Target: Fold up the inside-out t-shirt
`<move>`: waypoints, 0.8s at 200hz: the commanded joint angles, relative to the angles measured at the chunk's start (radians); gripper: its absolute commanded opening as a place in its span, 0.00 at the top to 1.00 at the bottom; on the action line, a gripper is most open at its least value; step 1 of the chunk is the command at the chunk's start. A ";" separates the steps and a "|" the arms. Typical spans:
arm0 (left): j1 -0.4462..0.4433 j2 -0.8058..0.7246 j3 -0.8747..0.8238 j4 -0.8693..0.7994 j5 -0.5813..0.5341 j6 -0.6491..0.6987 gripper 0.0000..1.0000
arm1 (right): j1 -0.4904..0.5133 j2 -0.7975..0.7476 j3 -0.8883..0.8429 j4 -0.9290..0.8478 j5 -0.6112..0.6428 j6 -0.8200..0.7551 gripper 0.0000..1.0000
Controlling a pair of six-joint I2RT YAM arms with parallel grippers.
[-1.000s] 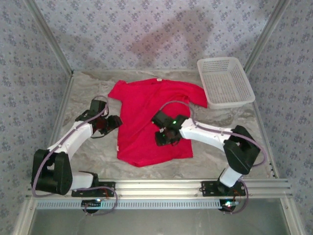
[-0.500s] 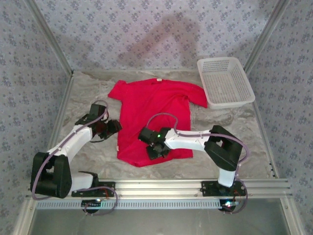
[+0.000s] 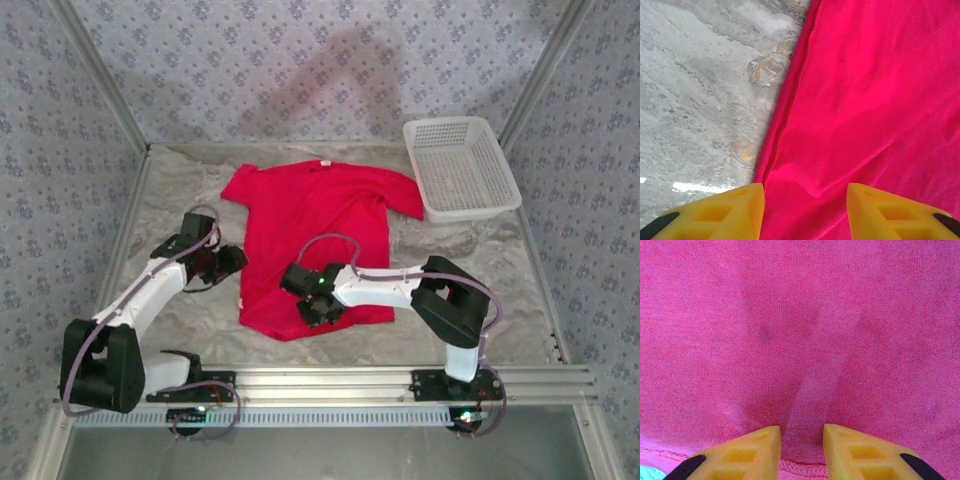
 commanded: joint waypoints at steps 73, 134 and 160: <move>-0.048 -0.117 -0.003 -0.010 0.023 0.035 0.61 | 0.004 -0.056 0.129 -0.161 0.045 -0.023 0.96; -0.248 -0.239 -0.088 0.216 0.008 0.145 0.50 | -0.060 -0.177 0.103 -0.158 -0.002 -0.029 0.97; -0.361 -0.275 -0.170 0.362 0.001 0.205 0.45 | -0.136 -0.228 0.007 -0.074 -0.070 -0.029 0.99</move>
